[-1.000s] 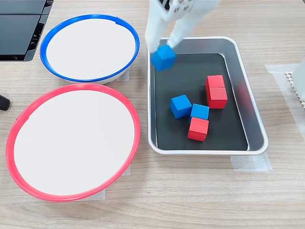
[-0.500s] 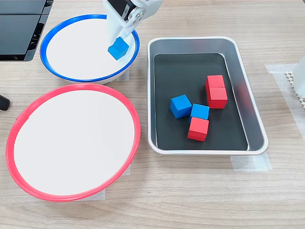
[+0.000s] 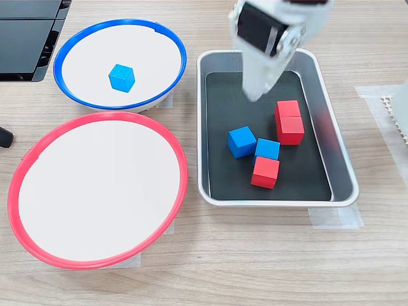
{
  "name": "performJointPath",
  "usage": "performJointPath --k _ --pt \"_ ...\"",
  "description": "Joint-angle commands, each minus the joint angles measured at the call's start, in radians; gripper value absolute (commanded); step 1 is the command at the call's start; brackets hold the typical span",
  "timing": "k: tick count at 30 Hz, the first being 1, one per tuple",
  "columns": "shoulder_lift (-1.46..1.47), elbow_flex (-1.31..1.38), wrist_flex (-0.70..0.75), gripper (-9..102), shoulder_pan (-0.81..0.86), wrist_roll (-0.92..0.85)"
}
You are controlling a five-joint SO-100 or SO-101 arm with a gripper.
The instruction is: Move six blocks tray to matching dishes
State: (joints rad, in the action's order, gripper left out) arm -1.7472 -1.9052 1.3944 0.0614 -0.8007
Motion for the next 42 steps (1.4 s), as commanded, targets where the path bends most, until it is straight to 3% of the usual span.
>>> performJointPath --k 1,6,16,20,26,29,31,36,40,42 --pt "-0.031 -0.058 -0.089 20 -0.026 0.144" --pt "0.026 -0.054 -0.196 25 -0.066 0.339" --pt "0.124 -0.094 -0.249 22 -0.077 0.299" --pt "0.141 -0.080 -0.256 1 -0.077 0.261" --pt "0.094 0.043 -0.077 0 -0.089 0.166" --pt "0.044 0.201 0.078 0 -0.054 0.055" --pt "0.048 0.314 0.100 0 0.005 -0.020" --pt "0.242 0.474 -0.225 0 0.202 -0.224" --pt "0.410 0.557 -0.313 0 0.229 -0.262" --pt "0.462 0.580 -0.354 8 0.212 -0.273"
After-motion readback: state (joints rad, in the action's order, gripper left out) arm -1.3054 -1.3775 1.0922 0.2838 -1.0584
